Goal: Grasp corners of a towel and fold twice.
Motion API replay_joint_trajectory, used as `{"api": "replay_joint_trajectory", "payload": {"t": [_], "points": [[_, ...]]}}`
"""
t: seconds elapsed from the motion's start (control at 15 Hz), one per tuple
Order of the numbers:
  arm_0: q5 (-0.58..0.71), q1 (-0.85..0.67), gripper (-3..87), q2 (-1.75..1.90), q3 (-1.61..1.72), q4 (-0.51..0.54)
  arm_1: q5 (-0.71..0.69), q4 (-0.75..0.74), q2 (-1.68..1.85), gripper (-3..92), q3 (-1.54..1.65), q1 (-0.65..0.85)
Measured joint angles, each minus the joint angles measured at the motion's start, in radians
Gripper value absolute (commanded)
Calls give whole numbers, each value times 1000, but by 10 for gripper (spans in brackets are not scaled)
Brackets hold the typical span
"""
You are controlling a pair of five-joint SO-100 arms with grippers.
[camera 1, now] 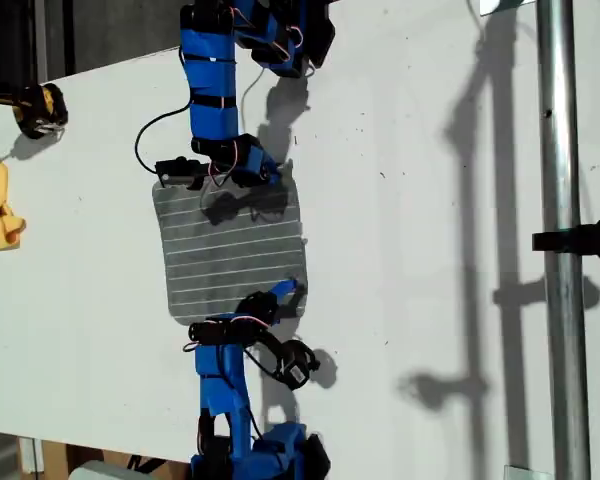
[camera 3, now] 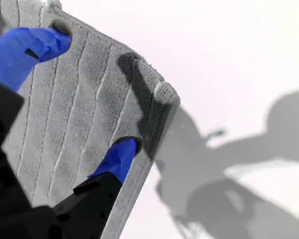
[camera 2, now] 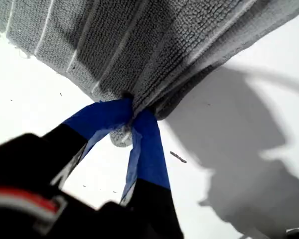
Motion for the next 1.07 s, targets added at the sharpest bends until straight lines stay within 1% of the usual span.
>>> {"api": "replay_joint_trajectory", "payload": {"t": [0.2,0.33,0.67,0.73,0.87,0.93,1.07], "points": [[-14,0,319,-80,8,-57,0,0,17,-1,2,-6],[-26,0,296,-104,20,-72,8,-3,26,-1,14,-8],[-40,-11,220,-170,26,-74,18,-3,100,-1,64,-18],[-38,-14,162,-189,15,-69,20,-6,121,-1,75,-20],[-35,-15,1,-239,-64,-34,28,-5,160,-1,98,-20],[-31,-15,-23,-265,-109,-14,28,-11,167,-1,101,-20],[-25,-18,-24,-281,-135,0,29,-12,170,-1,101,-20]]}}
